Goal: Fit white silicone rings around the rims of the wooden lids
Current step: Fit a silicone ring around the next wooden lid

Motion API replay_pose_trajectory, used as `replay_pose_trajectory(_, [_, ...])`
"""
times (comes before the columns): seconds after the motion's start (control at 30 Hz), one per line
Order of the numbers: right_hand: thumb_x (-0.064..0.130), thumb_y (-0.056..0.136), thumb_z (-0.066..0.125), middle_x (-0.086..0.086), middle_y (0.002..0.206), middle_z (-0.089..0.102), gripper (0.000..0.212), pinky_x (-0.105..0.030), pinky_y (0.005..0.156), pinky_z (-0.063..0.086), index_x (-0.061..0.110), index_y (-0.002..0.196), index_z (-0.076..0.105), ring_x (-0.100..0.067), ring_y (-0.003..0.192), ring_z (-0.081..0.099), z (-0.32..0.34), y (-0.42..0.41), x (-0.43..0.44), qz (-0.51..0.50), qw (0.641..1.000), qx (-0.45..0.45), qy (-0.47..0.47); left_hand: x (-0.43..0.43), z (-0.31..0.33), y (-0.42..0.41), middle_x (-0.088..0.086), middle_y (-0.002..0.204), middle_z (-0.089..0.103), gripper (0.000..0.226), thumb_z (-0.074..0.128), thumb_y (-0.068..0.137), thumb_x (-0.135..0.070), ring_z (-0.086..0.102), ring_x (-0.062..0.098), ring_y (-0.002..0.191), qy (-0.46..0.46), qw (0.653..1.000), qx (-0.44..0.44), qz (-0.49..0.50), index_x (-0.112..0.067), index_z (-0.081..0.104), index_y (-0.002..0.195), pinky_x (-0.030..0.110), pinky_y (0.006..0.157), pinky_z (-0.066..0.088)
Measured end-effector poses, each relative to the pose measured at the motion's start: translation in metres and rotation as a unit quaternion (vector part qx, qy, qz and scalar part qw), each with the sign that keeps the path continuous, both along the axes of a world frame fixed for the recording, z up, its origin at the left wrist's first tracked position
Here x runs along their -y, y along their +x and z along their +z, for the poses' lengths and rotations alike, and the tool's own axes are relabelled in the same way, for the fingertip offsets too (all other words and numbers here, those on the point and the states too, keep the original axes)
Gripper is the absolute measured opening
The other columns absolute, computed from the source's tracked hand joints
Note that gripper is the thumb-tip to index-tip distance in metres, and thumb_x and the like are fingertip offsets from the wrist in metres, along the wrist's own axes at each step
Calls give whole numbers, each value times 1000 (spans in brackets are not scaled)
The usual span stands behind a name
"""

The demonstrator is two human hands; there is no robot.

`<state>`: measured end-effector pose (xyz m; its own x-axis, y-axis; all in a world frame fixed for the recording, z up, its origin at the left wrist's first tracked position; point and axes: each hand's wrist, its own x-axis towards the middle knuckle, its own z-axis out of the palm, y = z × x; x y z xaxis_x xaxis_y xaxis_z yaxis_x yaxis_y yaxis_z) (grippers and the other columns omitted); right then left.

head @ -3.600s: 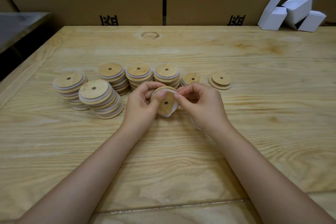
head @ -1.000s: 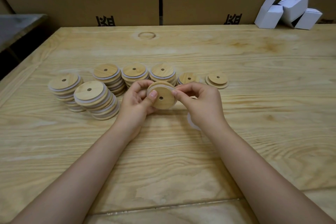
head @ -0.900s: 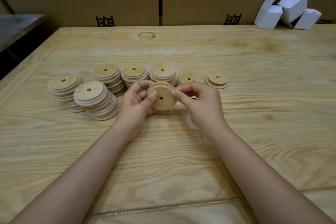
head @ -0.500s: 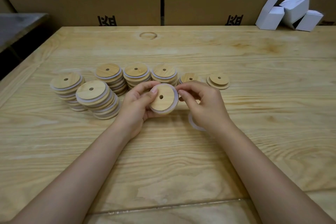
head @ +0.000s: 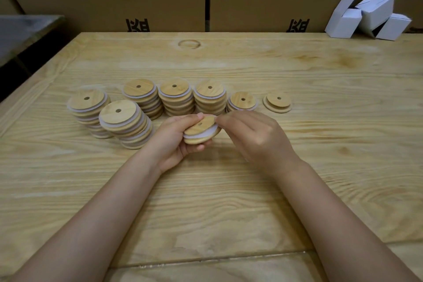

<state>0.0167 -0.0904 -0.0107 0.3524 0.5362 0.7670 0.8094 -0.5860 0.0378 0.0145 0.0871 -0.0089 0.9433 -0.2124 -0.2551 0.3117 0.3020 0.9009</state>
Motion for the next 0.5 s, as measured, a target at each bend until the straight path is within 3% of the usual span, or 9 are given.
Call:
replay_pose_trajectory(0.27, [-5,83,62,-13,77,67,12,-35,56,50,2,80,72,-29,64,61,11,-7,-7,-7,997,76,7,-1,1,1,5,57,66,34,51,92,-17,60,11,41,-1,1000,-21,11,-10,77,71,15,32,43])
replay_pose_trajectory(0.5, [0,87,59,-13,75,63,15,-36,57,47,1,76,70,-28,66,58,10,-13,-15,14,999,31,9,-1,0,1,8,59,64,23,51,92,-17,60,14,42,-17,1000,-24,7,-3,67,85,16,32,44])
